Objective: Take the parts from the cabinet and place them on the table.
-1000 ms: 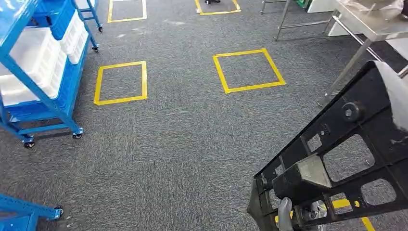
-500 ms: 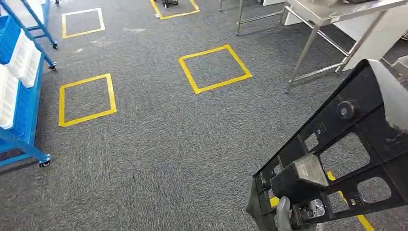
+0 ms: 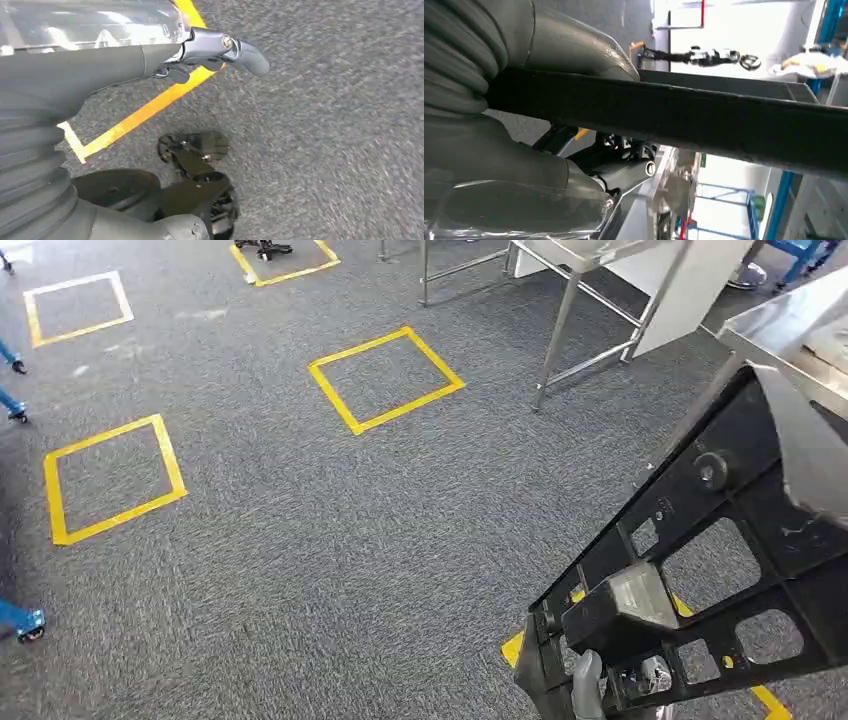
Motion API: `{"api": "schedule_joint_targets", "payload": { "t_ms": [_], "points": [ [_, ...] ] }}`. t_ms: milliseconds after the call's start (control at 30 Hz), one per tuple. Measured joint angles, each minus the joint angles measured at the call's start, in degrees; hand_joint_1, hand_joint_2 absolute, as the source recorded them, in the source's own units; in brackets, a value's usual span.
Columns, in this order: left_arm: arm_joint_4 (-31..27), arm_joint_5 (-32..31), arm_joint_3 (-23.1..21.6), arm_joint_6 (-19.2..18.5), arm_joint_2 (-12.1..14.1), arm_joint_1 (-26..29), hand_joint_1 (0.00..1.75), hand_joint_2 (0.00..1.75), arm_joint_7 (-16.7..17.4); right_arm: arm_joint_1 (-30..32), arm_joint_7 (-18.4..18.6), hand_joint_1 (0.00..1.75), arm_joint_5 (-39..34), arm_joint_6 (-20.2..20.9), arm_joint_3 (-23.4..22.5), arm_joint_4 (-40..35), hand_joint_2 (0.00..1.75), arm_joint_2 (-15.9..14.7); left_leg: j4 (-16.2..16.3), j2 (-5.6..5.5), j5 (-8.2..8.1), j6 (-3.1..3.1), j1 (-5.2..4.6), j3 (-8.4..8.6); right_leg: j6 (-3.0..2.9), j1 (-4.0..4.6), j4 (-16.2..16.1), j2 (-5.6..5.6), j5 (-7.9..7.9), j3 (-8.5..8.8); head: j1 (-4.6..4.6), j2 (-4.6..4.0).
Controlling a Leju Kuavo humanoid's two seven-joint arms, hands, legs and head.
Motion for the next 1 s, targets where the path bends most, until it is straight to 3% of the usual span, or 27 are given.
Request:
{"api": "schedule_joint_targets", "payload": {
  "t_ms": [100,133,167,200,267,300,333,367,400,433,467,500,600,633,667,700,733,800,833,867,933,967,1000],
  "points": [
    [0.0,0.0,0.0,0.0,0.0,-0.3,0.00,1.75,-0.4,0.2,0.1,1.75,0.0,-0.1,0.1,0.0,1.75,0.0,-0.3,1.56,-0.17,-0.86,0.22,0.86,-0.88,0.50,0.3,2.14,-0.17,-0.37,-0.07,0.00],
    [0.0,0.0,-0.1,0.0,0.0,-0.3,0.00,1.75,-0.5,0.3,0.2,1.75,0.1,-0.1,0.2,0.0,1.75,0.0,-0.1,1.24,-0.67,-1.35,0.52,0.69,-1.56,-0.20,-0.2,2.99,0.28,-0.07,-0.02,0.00],
    [0.0,0.0,-0.1,0.0,0.0,-0.4,0.00,1.75,-0.5,0.3,0.2,1.75,0.1,-0.2,0.2,0.0,1.75,0.0,1.0,-1.45,-1.65,-1.57,0.68,0.50,-1.73,-0.11,-0.3,3.42,0.38,-0.08,-0.15,0.00],
    [0.0,0.0,-0.1,0.0,0.0,-0.3,0.00,1.75,-0.6,0.3,0.2,1.75,0.1,-0.2,0.3,0.0,1.75,0.0,4.7,-3.89,-4.14,-1.62,0.81,-1.07,-2.20,-0.11,-0.3,3.94,0.45,-0.20,-0.40,0.02],
    [0.0,0.0,-0.1,0.0,0.0,-0.1,0.00,1.75,-0.7,0.3,0.2,1.75,0.1,-0.2,0.5,0.0,1.75,0.0,14.6,-5.18,-8.86,-1.77,0.83,-5.64,-2.49,0.12,-0.3,5.50,0.44,-0.34,-0.44,0.00],
    [0.0,0.0,-0.1,0.0,0.0,0.1,0.00,1.75,-0.7,0.3,0.2,1.75,0.1,-0.2,0.5,0.0,1.75,0.0,18.0,-5.22,-9.66,-1.78,0.82,-7.33,-2.53,0.23,-0.2,6.38,0.47,-0.36,-0.44,0.00],
    [0.0,0.0,-0.1,0.0,0.0,0.2,0.00,1.75,-0.6,0.3,0.2,1.75,0.1,-0.2,0.5,0.0,1.75,0.0,18.7,-5.25,-9.02,-1.70,0.83,-7.84,-2.53,0.30,-0.1,7.23,0.47,-0.33,-0.42,0.00],
    [0.0,0.0,-0.1,0.0,0.0,0.2,0.00,1.75,-0.7,0.3,0.2,1.75,0.1,-0.2,0.5,0.0,1.75,0.0,16.6,-5.33,-6.95,-1.54,0.82,-7.10,-2.53,0.33,0.0,8.15,0.45,-0.28,-0.44,0.00],
    [0.0,0.0,-0.1,0.0,0.0,0.1,0.00,1.75,-0.7,0.3,0.2,1.75,0.1,-0.2,0.5,0.0,1.75,0.0,11.8,-5.63,-3.83,-1.28,0.83,-5.19,-2.45,0.33,0.2,9.12,0.40,-0.26,-0.42,0.00],
    [0.0,0.0,-0.1,0.0,0.0,0.1,0.00,1.75,-0.7,0.3,0.2,1.75,0.1,-0.2,0.6,0.0,1.75,0.0,6.6,-6.66,-1.03,-1.03,0.84,-2.98,-2.37,0.32,0.5,9.92,0.34,-0.26,-0.44,0.00],
    [0.0,0.0,-0.1,0.0,0.0,0.2,0.00,1.75,-0.7,0.3,0.2,1.75,0.1,-0.2,0.6,0.0,1.75,0.0,2.2,-9.72,0.15,-0.63,0.86,-1.37,-2.19,0.14,0.7,10.53,0.23,-0.48,-0.46,0.00],
    [0.0,0.0,-0.1,0.0,0.1,0.2,0.00,1.75,-0.7,0.2,0.3,1.75,0.1,-0.2,0.6,0.0,1.75,0.0,1.2,-11.99,-0.43,-0.37,1.01,-1.12,-1.74,0.48,1.2,11.11,0.17,-0.90,-0.35,0.00],
    [0.0,0.0,-0.1,-0.1,0.0,0.0,0.00,1.75,-0.7,0.4,0.4,1.75,0.1,-0.6,0.6,0.0,1.75,0.0,1.2,-10.13,-0.27,0.14,0.35,-1.06,-0.34,-0.44,0.6,13.15,0.84,-1.45,-0.53,0.00],
    [0.0,0.0,-0.1,-0.1,0.0,0.0,0.00,1.75,-0.7,0.4,0.4,1.75,0.1,-0.7,0.6,0.0,1.75,0.0,0.3,-9.26,0.27,0.70,0.85,-0.70,0.23,0.07,0.4,13.98,1.14,-1.62,-0.42,0.00],
    [0.0,0.0,-0.1,-0.1,0.0,-0.2,0.00,1.75,-0.7,0.5,0.4,1.75,0.2,-0.8,0.6,0.0,1.75,0.0,-0.3,-8.13,0.76,1.03,1.02,-0.43,0.14,0.02,1.2,11.55,0.43,-1.90,-0.42,0.00],
    [0.0,0.1,-0.1,-0.1,0.0,-0.2,0.00,1.75,-0.7,0.4,0.4,1.75,0.2,-0.8,0.6,0.0,1.75,0.0,-0.8,-7.48,0.99,1.54,1.00,-0.35,0.26,0.19,3.7,8.10,-1.70,-3.17,0.40,0.00],
    [0.0,0.0,-0.1,-0.1,0.0,-0.1,0.00,1.75,-0.7,0.3,0.4,1.75,0.2,-0.8,0.6,0.0,1.75,0.0,-0.8,-6.52,1.03,1.60,0.84,-0.43,0.52,0.12,7.6,6.55,-4.02,-5.11,0.55,0.00],
    [0.0,0.0,-0.1,-0.1,0.0,0.2,0.00,1.75,-0.7,0.3,0.5,1.75,0.2,-0.8,0.6,0.0,1.75,-0.1,-0.8,-4.61,0.91,1.70,0.68,-0.46,0.95,-0.08,15.8,5.62,-7.34,-9.01,0.57,0.00],
    [0.0,0.0,-0.1,-0.1,0.0,0.2,0.00,1.75,-0.7,0.3,0.5,1.75,0.2,-0.8,0.5,0.1,1.75,-0.1,-0.8,-3.67,0.82,1.67,0.68,-0.45,1.13,-0.14,17.4,5.45,-7.27,-9.78,0.57,0.00],
    [0.0,0.0,-0.1,-0.2,-0.1,0.2,0.00,1.75,-0.7,0.3,0.6,1.75,0.2,-0.8,0.5,0.1,1.75,-0.1,-0.8,-2.92,0.73,1.58,0.68,-0.36,1.27,-0.25,16.2,5.27,-5.89,-9.14,0.61,0.00],
    [0.0,0.0,-0.1,-0.6,-0.1,0.0,0.00,1.75,-0.7,0.3,0.6,1.75,0.2,-0.8,0.5,0.1,1.75,-0.1,-0.7,-1.55,0.38,1.16,0.69,0.06,1.12,-0.35,6.8,4.03,-1.00,-3.86,0.61,0.00],
    [0.0,0.0,-0.1,-0.7,-0.1,0.0,0.00,1.75,-0.7,0.3,0.7,1.75,0.2,-0.7,0.5,0.1,1.75,-0.1,-0.6,-1.05,0.17,0.86,0.66,0.38,0.75,-0.21,1.9,2.10,0.63,-0.95,0.59,0.00],
    [0.0,0.0,-0.1,-0.9,-0.1,0.0,0.00,1.75,-0.7,0.2,0.7,1.75,0.2,-0.7,0.5,0.1,1.75,-0.1,-0.4,-0.58,-0.22,0.43,0.18,0.41,0.34,0.46,-0.4,0.33,0.12,0.06,0.63,0.02]
  ]
}}
